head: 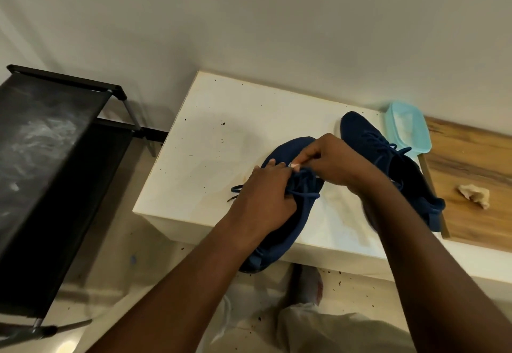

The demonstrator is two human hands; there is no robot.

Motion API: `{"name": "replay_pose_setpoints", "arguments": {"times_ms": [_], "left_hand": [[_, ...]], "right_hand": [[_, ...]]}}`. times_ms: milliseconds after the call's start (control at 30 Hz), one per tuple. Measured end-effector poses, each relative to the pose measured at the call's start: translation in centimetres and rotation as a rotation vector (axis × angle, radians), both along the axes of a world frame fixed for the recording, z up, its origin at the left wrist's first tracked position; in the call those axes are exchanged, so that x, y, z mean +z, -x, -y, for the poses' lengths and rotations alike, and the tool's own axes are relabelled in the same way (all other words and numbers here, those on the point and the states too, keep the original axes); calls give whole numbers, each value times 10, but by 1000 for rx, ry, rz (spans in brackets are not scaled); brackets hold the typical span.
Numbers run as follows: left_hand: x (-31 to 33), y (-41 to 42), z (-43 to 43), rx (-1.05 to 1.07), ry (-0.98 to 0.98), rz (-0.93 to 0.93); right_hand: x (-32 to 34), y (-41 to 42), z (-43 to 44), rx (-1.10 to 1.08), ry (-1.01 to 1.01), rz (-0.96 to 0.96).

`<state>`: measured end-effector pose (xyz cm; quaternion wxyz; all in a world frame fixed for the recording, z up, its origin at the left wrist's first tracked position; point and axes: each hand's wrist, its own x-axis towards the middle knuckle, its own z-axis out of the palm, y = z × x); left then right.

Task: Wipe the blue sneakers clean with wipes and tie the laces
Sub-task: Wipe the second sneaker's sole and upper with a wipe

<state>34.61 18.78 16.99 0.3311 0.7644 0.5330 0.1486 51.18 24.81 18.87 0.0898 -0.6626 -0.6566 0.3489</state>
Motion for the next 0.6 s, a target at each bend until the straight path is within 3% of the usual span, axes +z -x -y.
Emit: {"name": "replay_pose_setpoints", "arguments": {"times_ms": [133,233,400,500,600], "left_hand": [[4,3,3,95,31,111],[4,4,3,158,42,193],[1,5,1,228,75,250],[3,6,-1,303,98,332],[2,7,-6,375,108,424]], "right_hand": [[-15,-2,7,-176,-364,315],[-13,-1,8,-110,-267,337],[10,-14,6,-20,-2,206],[0,-19,18,-101,-176,241],[4,-8,39,-179,-166,-146]]}}
